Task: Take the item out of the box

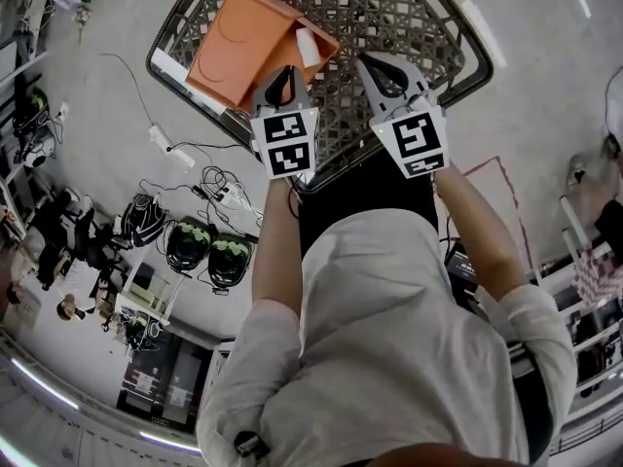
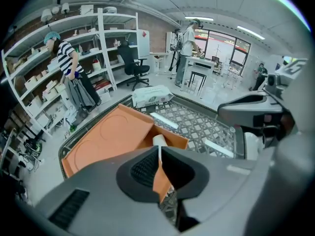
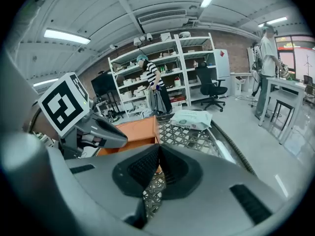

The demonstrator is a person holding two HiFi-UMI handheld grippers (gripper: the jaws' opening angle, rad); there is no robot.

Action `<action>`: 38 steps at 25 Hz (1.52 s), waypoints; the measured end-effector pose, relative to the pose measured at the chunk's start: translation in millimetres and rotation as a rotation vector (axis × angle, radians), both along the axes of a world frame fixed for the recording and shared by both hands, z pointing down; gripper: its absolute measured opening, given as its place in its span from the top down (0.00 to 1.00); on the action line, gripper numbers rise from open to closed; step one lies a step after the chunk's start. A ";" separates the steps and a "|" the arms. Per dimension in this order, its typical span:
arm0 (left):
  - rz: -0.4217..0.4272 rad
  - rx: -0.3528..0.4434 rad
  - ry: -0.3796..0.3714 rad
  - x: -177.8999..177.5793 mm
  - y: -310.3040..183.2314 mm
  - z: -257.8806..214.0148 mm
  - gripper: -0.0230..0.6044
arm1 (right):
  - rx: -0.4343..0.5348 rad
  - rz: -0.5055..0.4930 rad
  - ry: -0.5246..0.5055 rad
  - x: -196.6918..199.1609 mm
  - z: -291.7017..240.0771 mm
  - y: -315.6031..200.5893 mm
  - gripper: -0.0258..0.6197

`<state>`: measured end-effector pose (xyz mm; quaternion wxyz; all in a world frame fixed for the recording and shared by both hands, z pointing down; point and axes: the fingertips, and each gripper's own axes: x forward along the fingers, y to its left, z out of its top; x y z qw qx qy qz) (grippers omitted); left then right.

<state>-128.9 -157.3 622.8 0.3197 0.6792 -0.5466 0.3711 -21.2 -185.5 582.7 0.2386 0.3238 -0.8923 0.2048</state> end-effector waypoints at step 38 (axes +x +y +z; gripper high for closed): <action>-0.188 -0.277 0.169 11.6 -27.2 77.3 0.76 | -0.113 -0.012 0.052 20.6 44.2 -10.1 0.95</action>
